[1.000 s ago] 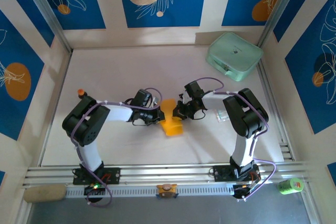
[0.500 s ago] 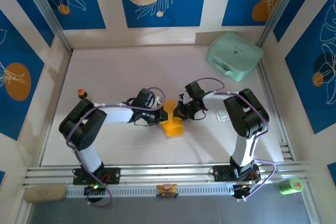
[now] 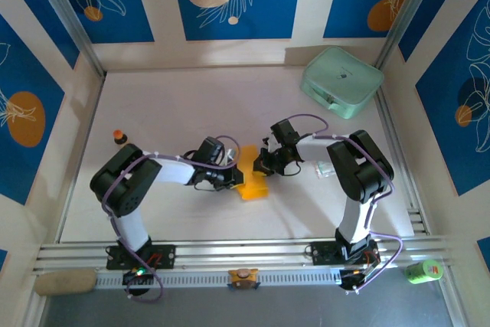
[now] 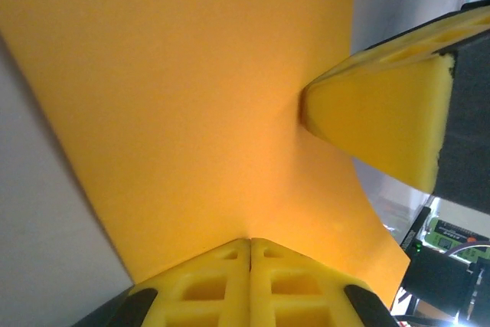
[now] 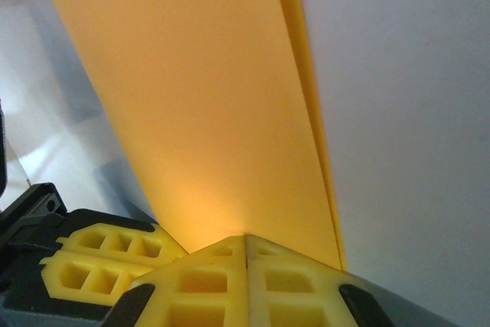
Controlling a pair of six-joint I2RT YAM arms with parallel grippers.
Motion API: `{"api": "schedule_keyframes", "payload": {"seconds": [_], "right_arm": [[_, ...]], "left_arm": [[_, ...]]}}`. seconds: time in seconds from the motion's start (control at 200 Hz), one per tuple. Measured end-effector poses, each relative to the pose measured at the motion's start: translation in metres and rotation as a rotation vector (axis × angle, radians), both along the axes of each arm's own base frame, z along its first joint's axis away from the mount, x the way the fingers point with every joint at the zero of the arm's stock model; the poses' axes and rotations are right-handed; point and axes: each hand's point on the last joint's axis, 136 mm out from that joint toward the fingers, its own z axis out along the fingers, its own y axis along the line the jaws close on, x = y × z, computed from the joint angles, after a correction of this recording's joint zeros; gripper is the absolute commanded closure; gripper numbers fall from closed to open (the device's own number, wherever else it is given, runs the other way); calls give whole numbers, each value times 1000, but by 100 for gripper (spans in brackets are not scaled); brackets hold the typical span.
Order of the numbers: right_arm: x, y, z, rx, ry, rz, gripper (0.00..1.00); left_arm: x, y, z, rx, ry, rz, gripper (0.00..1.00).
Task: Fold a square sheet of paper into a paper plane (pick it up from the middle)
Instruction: First fold the square sheet of paper in half at the center of the table.
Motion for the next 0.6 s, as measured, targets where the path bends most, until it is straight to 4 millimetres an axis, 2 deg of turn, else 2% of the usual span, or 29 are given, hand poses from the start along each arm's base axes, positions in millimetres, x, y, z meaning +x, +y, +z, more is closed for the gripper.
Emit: {"api": "schedule_keyframes", "payload": {"seconds": [0.16, 0.395, 0.48, 0.6], "right_arm": [[0, 0, 0, 0, 0, 0, 100], [0, 0, 0, -1, 0, -1, 100], [-1, -1, -1, 0, 0, -1, 100], [-1, -1, 0, 0, -1, -1, 100]], "left_arm": [[-7, 5, 8, 21, 6, -9, 93], [-4, -13, 28, -86, -1, -3, 93], [-7, -16, 25, -103, 13, -8, 93], [-18, -10, 8, -70, 62, -9, 93]]}}
